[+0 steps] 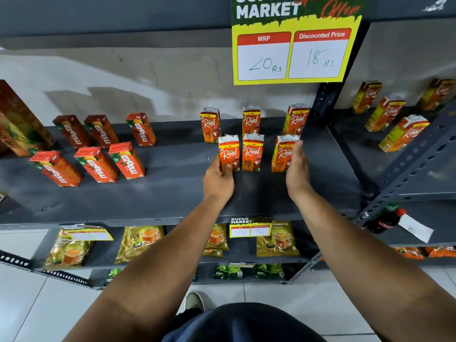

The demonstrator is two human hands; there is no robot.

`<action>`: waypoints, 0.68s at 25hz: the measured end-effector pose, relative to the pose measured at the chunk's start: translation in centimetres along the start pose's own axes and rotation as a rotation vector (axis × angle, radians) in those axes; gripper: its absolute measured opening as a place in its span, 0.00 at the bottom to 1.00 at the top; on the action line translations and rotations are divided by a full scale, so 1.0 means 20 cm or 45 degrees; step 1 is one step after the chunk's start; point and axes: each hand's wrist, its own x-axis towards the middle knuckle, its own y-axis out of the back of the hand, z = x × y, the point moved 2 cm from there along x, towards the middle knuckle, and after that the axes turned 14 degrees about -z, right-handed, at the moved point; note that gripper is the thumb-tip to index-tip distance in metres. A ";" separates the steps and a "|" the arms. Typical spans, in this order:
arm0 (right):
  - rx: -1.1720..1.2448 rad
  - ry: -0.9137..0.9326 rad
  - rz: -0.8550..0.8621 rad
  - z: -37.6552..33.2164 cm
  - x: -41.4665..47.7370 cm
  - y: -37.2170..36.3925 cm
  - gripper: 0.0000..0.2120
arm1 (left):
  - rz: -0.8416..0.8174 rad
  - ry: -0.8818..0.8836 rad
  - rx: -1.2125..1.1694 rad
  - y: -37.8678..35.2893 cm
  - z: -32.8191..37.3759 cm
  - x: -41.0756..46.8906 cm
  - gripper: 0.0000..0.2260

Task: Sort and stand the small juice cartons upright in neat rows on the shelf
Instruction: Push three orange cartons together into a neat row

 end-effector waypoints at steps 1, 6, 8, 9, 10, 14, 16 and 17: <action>-0.027 -0.007 -0.023 0.00 0.00 -0.02 0.30 | -0.024 -0.007 -0.012 -0.02 0.00 0.00 0.14; -0.122 0.029 -0.086 -0.02 -0.03 -0.10 0.28 | -0.078 -0.033 -0.067 -0.03 -0.03 0.03 0.14; -0.132 0.059 -0.090 -0.02 -0.04 -0.13 0.29 | -0.095 -0.057 -0.090 -0.04 -0.03 0.03 0.14; -0.128 0.073 -0.092 -0.02 -0.03 -0.13 0.31 | -0.106 -0.072 -0.104 -0.04 -0.02 0.03 0.14; -0.114 0.078 -0.097 -0.02 -0.02 -0.14 0.33 | -0.109 -0.073 -0.122 -0.04 -0.02 0.02 0.14; -0.075 0.070 -0.180 -0.01 -0.01 -0.10 0.30 | -0.139 -0.026 -0.257 -0.02 -0.03 0.04 0.19; -0.083 0.073 -0.276 -0.02 0.01 -0.03 0.35 | -0.174 0.005 -0.239 0.02 -0.05 0.07 0.34; -0.124 0.053 -0.337 -0.01 0.03 0.02 0.40 | -0.202 0.005 -0.239 0.05 -0.06 0.08 0.40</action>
